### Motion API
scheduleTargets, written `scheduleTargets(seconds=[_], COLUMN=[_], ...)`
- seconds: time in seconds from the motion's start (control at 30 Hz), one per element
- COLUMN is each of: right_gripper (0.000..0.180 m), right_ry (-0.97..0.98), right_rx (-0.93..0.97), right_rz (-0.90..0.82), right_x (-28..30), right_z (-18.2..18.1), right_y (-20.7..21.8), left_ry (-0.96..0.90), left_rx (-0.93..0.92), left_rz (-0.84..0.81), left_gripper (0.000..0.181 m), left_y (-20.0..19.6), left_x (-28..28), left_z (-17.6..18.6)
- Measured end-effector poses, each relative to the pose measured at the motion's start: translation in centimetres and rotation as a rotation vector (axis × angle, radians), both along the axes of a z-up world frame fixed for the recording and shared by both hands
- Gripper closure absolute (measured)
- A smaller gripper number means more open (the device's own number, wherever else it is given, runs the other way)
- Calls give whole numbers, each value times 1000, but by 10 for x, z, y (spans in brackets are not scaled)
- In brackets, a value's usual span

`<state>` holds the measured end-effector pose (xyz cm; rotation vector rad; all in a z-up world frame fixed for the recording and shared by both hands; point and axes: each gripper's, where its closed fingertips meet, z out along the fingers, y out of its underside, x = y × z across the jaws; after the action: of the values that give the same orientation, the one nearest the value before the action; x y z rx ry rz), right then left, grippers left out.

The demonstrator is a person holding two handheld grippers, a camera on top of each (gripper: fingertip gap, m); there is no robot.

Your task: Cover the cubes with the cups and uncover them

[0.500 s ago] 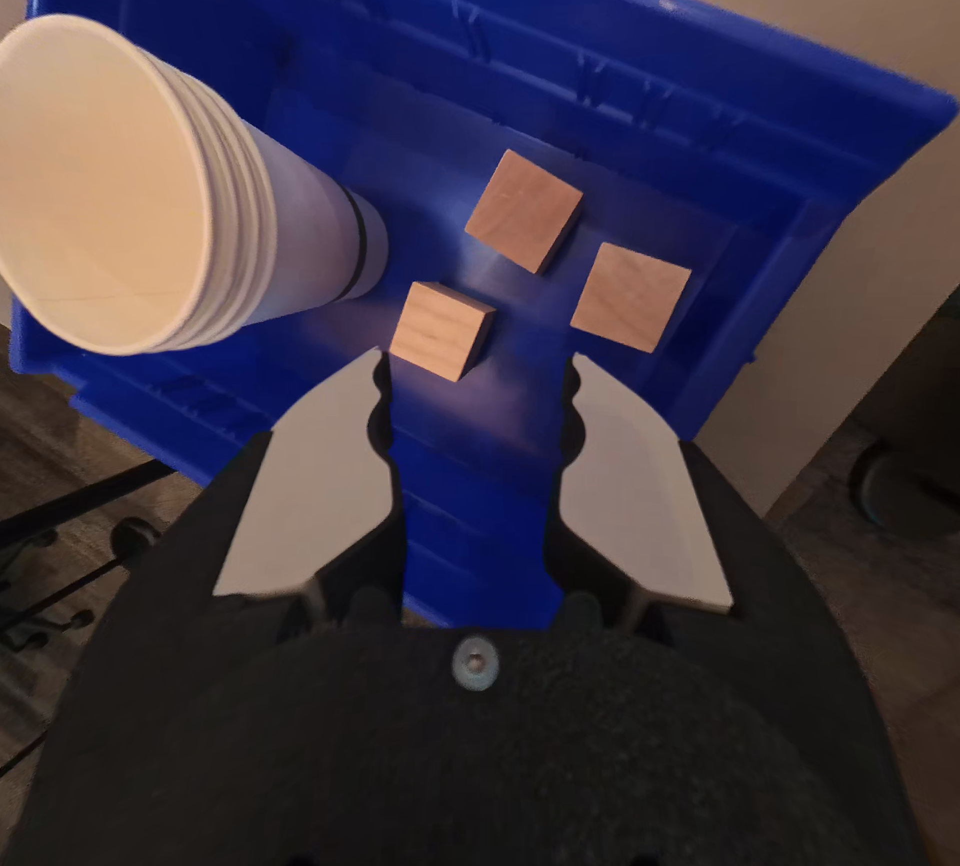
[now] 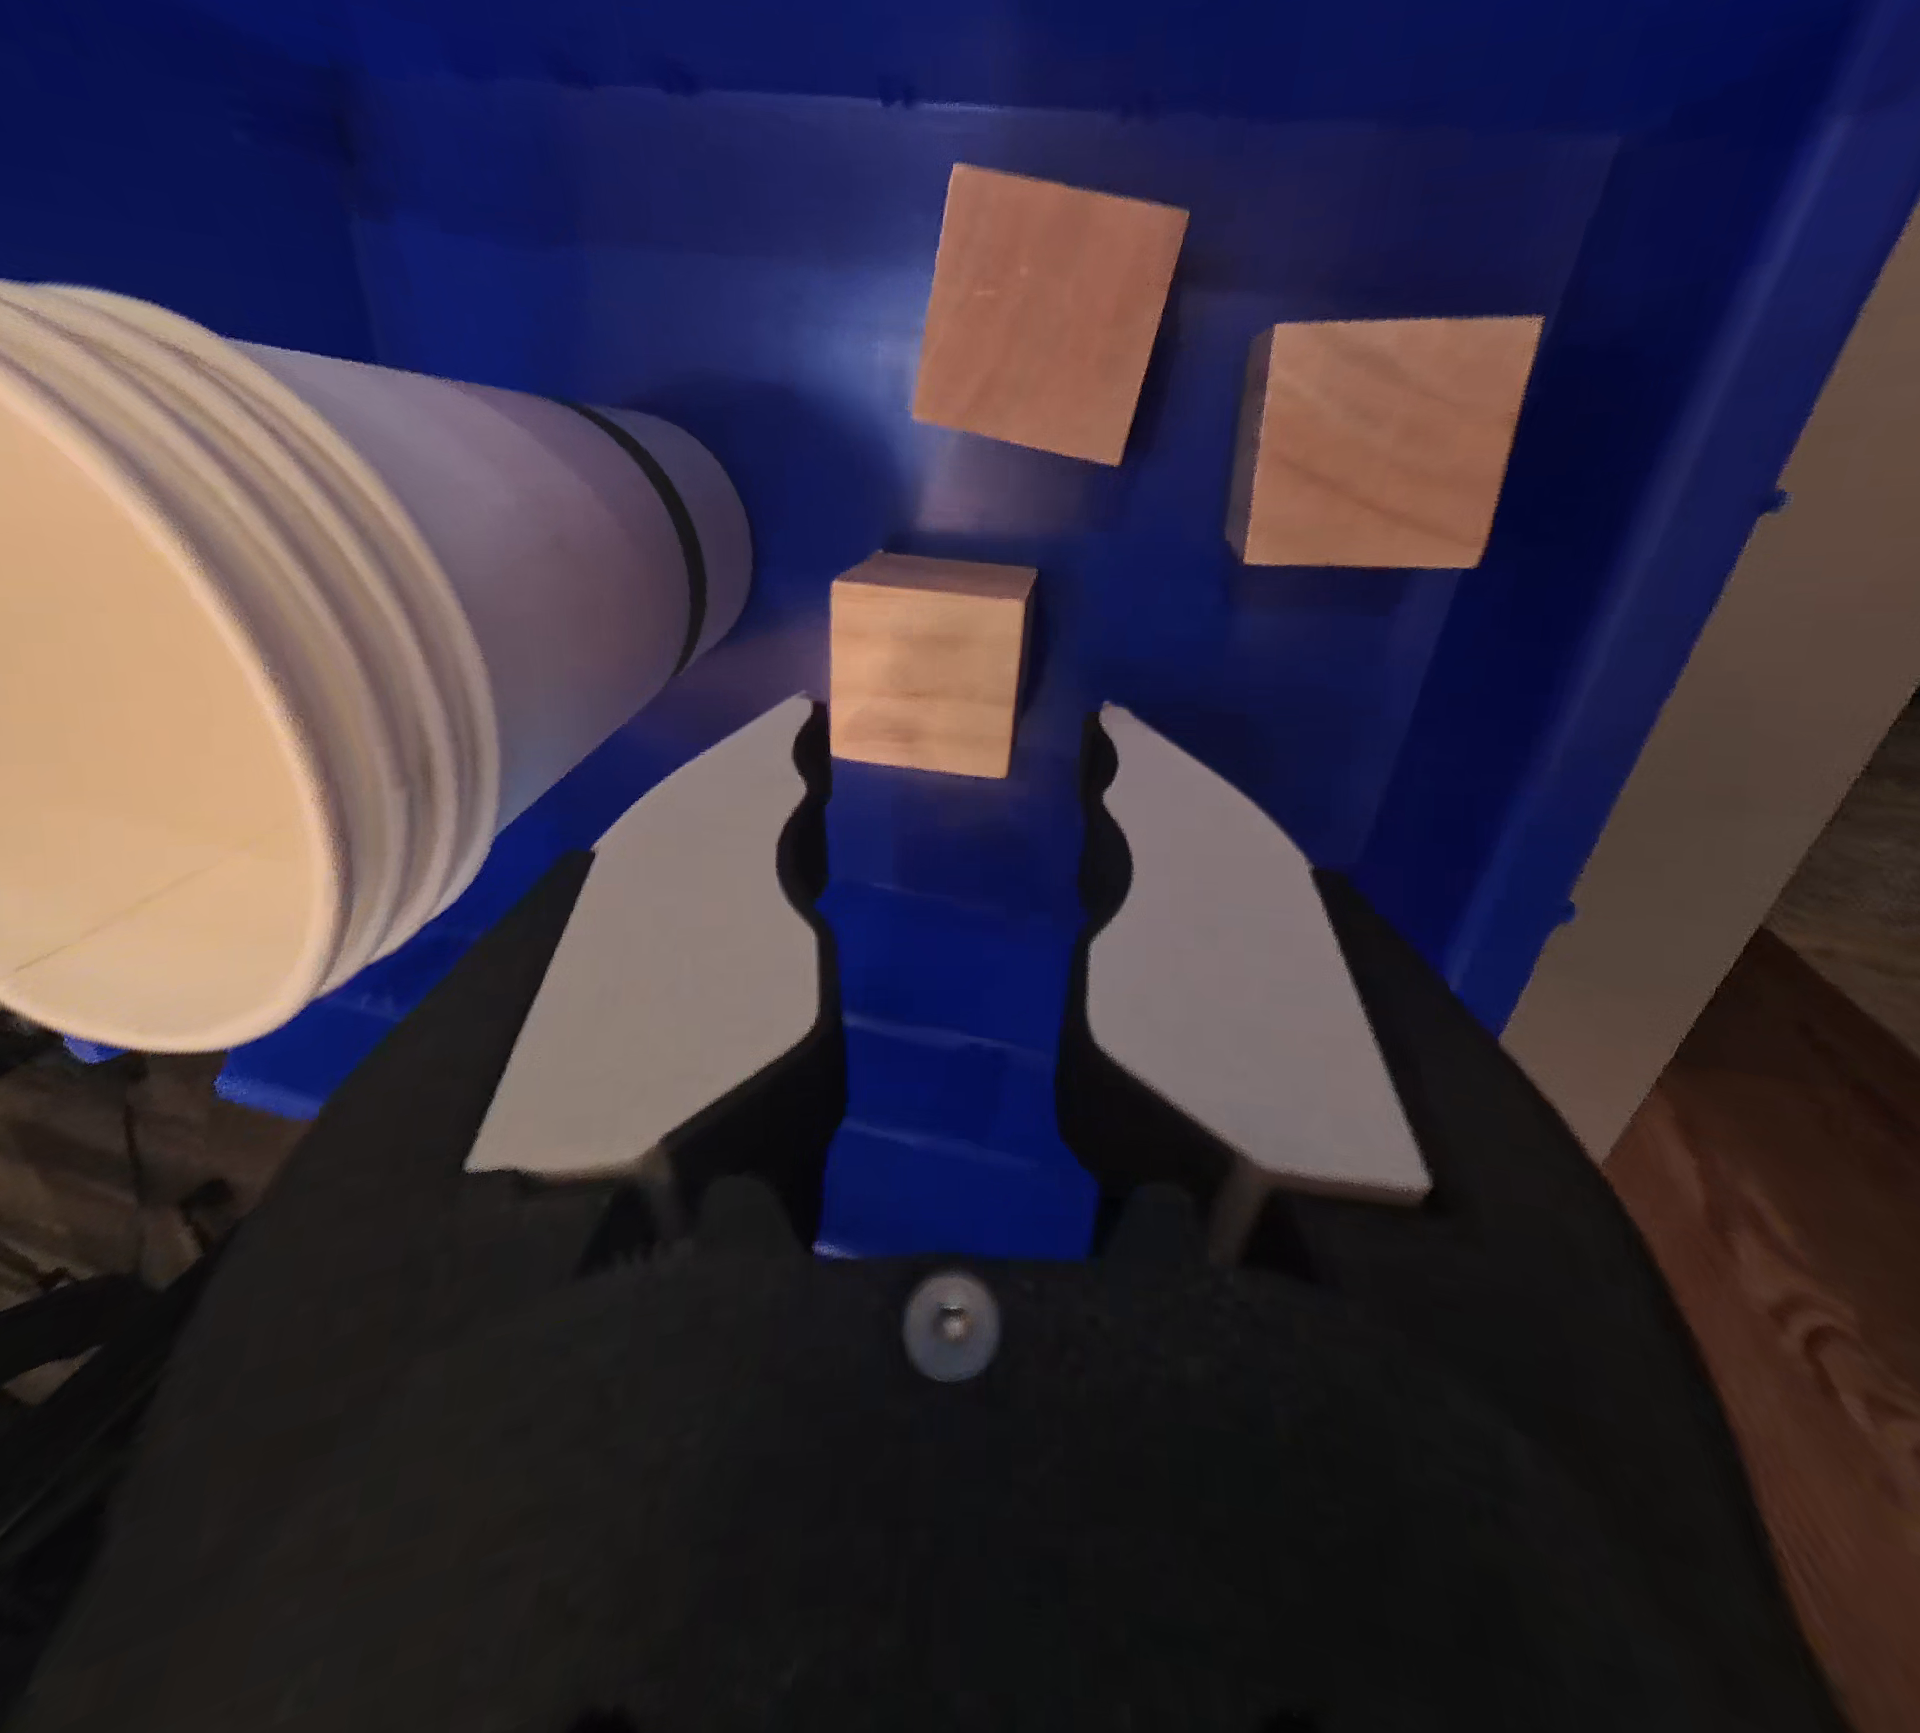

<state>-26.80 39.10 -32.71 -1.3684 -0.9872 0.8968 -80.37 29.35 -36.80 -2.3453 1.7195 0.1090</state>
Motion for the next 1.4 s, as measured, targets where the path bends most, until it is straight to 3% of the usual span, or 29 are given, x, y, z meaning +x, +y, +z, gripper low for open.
scheduleTargets(seconds=[0.23,0.63,0.77,0.9,1.03,1.17,1.4], right_gripper=[92,94,97,98,98,98,99], right_ry=[-7,-15,-15,-10,-10,-8,7], right_rx=[-3,13,17,11,17,18,17], right_rz=[4,14,20,31,47,59,67], right_x=[-2,-3,-4,-4,-6,-8,-7], right_z=[-1,-1,-1,-1,0,0,2], right_y=[1,-1,-2,-3,-6,-9,-11], left_ry=[76,197,180,116,57,-31,-37], left_rx=[-12,-25,-30,33,108,148,63], left_rz=[-26,27,149,237,253,189,47], left_gripper=[127,136,137,137,137,137,137], left_y=[5,8,-1,-5,7,37,94], left_x=[-8,-19,-18,-5,35,109,229], left_z=[-15,-39,-27,14,62,92,62])
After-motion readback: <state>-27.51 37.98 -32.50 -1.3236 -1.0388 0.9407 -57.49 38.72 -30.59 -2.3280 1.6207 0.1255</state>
